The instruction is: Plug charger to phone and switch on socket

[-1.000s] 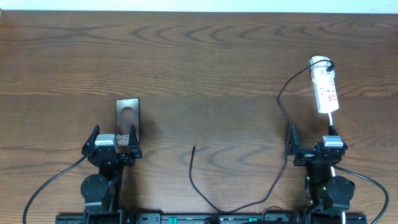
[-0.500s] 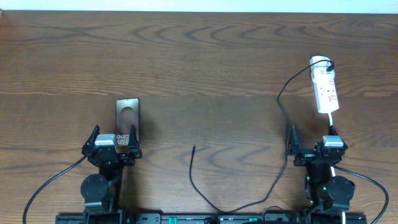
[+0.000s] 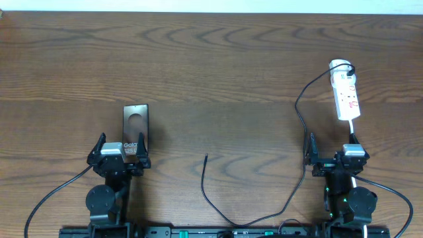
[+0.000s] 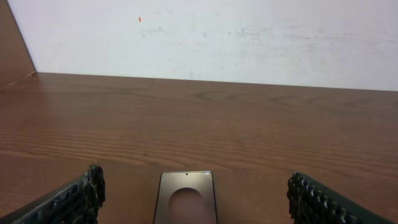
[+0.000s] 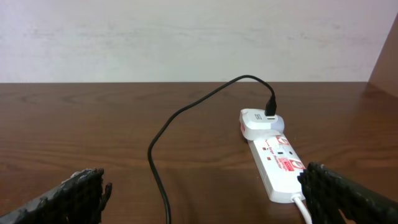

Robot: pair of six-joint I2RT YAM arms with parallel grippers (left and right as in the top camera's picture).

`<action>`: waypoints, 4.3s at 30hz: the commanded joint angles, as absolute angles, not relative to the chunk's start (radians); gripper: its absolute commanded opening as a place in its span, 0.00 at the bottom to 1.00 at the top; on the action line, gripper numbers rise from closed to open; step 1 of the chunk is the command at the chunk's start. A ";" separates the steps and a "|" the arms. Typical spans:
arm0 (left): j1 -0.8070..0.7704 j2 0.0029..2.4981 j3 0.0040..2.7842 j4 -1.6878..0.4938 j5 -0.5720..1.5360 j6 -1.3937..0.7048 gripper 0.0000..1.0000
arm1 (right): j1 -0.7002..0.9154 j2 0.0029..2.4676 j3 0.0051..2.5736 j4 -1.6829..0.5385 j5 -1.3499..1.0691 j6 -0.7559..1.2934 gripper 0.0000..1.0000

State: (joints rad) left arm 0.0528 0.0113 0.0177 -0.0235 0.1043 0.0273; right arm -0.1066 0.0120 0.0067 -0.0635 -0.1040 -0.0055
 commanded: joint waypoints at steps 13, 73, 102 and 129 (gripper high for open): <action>0.059 0.006 0.004 -0.063 0.111 0.037 0.93 | -0.102 0.005 0.006 -0.068 -0.104 -0.016 0.99; 0.059 1.232 1.196 -0.786 0.066 0.039 0.93 | -0.102 0.005 0.006 -0.068 -0.104 -0.016 0.99; 0.059 1.601 1.356 -1.105 0.145 0.030 0.93 | -0.102 0.005 0.006 -0.068 -0.104 -0.017 0.99; 0.059 1.847 1.339 -1.036 0.055 0.075 0.93 | -0.102 0.005 0.006 -0.068 -0.104 -0.017 0.99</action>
State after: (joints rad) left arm 0.0525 1.8374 1.3468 -1.0382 0.0738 0.0536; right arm -0.1066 0.0116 0.0067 -0.0635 -0.1040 -0.0086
